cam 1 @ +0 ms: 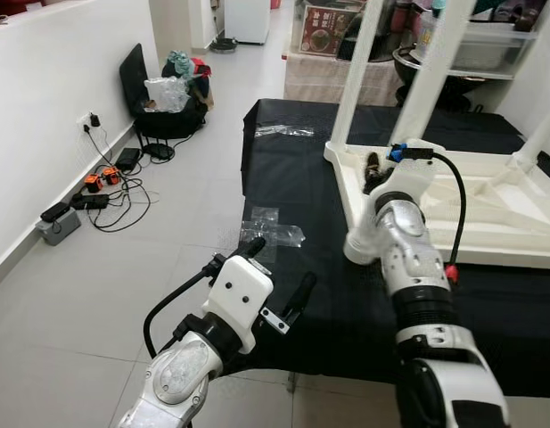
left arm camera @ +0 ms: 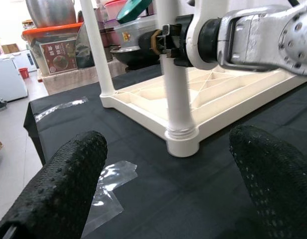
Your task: Building children table
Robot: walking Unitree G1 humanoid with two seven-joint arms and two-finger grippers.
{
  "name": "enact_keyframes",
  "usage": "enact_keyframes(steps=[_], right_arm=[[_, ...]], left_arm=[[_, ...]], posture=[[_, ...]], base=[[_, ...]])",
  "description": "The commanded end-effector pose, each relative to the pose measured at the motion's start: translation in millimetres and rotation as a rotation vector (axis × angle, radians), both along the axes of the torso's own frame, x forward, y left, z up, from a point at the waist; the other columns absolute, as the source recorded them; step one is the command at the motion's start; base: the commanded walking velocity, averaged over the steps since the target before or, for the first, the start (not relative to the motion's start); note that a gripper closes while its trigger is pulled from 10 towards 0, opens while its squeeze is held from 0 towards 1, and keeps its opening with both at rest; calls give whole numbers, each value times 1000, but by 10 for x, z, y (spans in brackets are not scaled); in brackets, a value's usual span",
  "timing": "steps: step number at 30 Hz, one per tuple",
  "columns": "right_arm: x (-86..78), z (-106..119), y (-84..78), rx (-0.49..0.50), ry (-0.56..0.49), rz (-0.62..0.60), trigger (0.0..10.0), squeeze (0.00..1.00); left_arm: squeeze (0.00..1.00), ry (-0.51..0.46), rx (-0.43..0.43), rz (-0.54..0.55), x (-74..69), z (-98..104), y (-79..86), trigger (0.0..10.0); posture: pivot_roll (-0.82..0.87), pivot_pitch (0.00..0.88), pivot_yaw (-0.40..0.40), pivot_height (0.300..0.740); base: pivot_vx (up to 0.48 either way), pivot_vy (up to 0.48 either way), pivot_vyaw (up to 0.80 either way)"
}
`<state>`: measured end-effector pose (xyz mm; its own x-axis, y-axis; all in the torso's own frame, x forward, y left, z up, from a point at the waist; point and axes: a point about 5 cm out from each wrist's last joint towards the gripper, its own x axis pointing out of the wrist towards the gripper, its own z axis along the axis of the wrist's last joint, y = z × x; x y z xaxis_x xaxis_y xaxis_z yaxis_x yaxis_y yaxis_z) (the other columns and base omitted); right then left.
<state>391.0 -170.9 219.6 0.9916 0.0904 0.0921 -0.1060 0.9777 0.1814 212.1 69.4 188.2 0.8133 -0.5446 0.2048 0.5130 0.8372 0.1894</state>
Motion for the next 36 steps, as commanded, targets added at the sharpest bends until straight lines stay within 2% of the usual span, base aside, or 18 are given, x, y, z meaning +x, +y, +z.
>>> enact_keyframes(steps=[1,4,5,6,7,8,9,10,11,13,16,22,23,26,27,32,33,36], right_arm=[[-2,29,163,15,7,205,10000,0],[-25,40,172,7,5,300,10000,0],[-83,63,183,1,-15,446,10000,0],[-83,63,183,1,-15,446,10000,0],[-146,82,187,-14,-37,578,10000,0],[-146,82,187,-14,-37,578,10000,0],[-189,82,197,-35,-48,685,10000,0],[-189,82,197,-35,-48,685,10000,0],[-223,82,216,-50,-59,767,10000,0],[-223,82,216,-50,-59,767,10000,0],[-273,50,389,-79,-75,936,10000,0],[-246,-15,534,-151,-57,964,10000,0],[-250,-18,571,-164,-60,979,10000,1000],[-255,-17,604,-174,-66,1000,10000,1000],[-254,-13,628,-197,-73,997,10000,0],[-229,2,640,-226,-86,965,10000,0],[-185,11,625,-237,-86,905,0,0],[-150,18,607,-239,-86,857,0,0]], left_arm=[[0,4,-3,6,-2,-9,-4,10000],[0,3,-4,7,-1,-7,-3,10000],[0,2,-4,10,-1,-6,-1,10000],[0,2,-4,10,-1,-6,-1,10000],[0,1,-4,11,0,-3,1,10000],[0,1,-4,11,0,-3,1,10000],[0,0,-5,11,0,-2,4,10000],[0,0,-5,11,0,-2,4,10000],[0,-1,-4,11,0,-1,5,10000],[0,-1,-4,11,0,-1,5,10000],[0,0,0,12,-1,-4,15,10000],[0,0,2,8,-7,-15,9,10000],[0,0,4,10,-5,-17,10,10000],[0,0,6,11,-1,-20,11,10000],[0,1,7,11,-1,-24,12,10000],[0,0,9,10,1,-30,15,10000],[0,0,11,10,2,-34,16,10000],[0,0,11,9,3,-36,18,10000]], posture=[[82,37,-92,740],[82,37,-92,740],[82,37,-92,740],[82,37,-92,740],[86,39,-92,740],[86,39,-92,740],[87,40,-93,740],[87,40,-93,740],[89,42,-90,740],[89,42,-90,740],[90,35,-89,740],[94,25,-91,740],[95,19,-90,740],[95,19,-90,740],[95,10,-90,740],[95,9,-92,740],[93,4,-91,740],[92,2,-91,740]], base=[[0,0,0],[0,0,0],[0,0,0],[0,0,0],[0,0,0],[0,0,0],[0,0,0],[0,0,0],[0,0,0],[0,0,0],[0,0,0],[0,0,0],[0,0,0],[0,0,0],[0,0,0],[0,0,0],[0,0,0],[0,0,0]])
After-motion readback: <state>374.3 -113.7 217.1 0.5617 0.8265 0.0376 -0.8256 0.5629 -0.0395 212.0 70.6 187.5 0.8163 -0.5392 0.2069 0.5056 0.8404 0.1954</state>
